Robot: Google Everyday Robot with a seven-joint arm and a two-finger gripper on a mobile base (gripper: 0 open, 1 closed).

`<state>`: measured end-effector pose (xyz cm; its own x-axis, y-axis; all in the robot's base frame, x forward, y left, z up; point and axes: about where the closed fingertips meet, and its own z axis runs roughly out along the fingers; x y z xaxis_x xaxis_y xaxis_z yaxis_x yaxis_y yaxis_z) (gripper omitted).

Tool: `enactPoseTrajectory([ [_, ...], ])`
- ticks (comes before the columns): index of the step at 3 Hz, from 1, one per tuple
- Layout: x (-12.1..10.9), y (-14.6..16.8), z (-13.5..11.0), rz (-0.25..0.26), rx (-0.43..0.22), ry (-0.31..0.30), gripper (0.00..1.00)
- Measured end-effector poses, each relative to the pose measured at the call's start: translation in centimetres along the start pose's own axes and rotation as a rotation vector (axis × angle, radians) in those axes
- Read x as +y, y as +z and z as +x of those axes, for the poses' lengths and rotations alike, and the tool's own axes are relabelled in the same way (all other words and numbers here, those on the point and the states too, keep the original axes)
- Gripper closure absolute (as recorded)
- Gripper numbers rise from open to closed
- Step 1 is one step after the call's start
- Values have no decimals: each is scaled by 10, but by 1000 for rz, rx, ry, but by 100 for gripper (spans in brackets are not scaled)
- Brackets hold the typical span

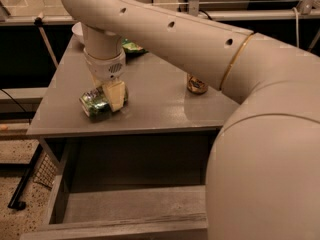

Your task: Place green can into top drawer

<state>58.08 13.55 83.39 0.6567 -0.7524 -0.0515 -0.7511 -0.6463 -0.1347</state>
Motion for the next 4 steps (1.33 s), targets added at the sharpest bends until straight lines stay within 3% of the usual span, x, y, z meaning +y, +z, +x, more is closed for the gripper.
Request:
enactPoseTrajectory([
  [1,-1,1,0,3,0,1,94],
  [2,0,0,0,4,1,5,100],
  [4,41,-23,6,-16,39,104,100],
])
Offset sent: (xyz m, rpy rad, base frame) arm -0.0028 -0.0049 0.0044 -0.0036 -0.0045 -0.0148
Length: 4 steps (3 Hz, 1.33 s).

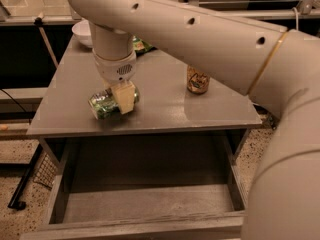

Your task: Place green can into top drawer

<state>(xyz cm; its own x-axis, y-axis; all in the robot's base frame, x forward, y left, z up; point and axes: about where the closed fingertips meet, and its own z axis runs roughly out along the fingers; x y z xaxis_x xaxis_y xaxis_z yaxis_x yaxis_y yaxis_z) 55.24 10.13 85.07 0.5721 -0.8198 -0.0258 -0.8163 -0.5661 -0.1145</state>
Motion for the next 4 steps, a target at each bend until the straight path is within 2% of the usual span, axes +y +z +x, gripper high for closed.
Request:
enactPoseTrajectory([
  [2,45,-6,9,-24,3,126,100],
  [3,80,-19,12,-36,31,227,100],
  [4,80,-19,12,-34,30,227,100],
])
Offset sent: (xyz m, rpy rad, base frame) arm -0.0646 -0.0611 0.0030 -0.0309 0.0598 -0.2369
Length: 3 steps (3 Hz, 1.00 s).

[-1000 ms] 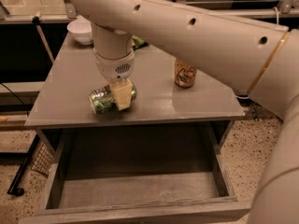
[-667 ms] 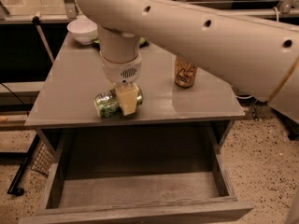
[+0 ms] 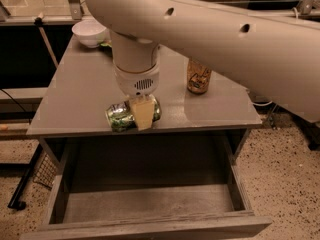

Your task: Place green can into top drawer

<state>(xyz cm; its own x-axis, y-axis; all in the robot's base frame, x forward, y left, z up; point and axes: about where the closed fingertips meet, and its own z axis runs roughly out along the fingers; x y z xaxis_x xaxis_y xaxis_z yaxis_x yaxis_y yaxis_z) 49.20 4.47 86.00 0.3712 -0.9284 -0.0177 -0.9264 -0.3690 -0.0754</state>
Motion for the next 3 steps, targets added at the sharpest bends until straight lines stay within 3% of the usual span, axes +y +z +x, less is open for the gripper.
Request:
enactPoseTrajectory([
  [2,40,-18,-43,24,3,-119,100],
  [3,52,-7,-63,-3,-48,-208,100],
])
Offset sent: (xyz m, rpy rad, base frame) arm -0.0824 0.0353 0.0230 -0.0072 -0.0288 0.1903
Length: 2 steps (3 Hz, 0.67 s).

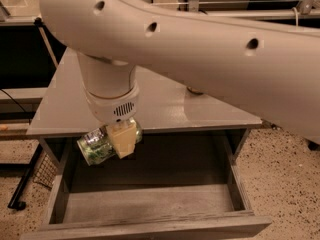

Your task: Place green can into top drawer

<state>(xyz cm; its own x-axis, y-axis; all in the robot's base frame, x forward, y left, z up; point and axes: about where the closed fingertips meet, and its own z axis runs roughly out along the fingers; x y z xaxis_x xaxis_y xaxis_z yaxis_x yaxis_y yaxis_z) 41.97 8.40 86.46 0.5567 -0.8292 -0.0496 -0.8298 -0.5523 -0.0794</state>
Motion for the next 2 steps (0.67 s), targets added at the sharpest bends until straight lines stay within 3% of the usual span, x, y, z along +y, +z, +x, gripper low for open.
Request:
enactPoseTrajectory([
  [1,6,27,-17,-59,-52,-74,100],
  [2,5,32,-17,-55,-41,-81,100],
])
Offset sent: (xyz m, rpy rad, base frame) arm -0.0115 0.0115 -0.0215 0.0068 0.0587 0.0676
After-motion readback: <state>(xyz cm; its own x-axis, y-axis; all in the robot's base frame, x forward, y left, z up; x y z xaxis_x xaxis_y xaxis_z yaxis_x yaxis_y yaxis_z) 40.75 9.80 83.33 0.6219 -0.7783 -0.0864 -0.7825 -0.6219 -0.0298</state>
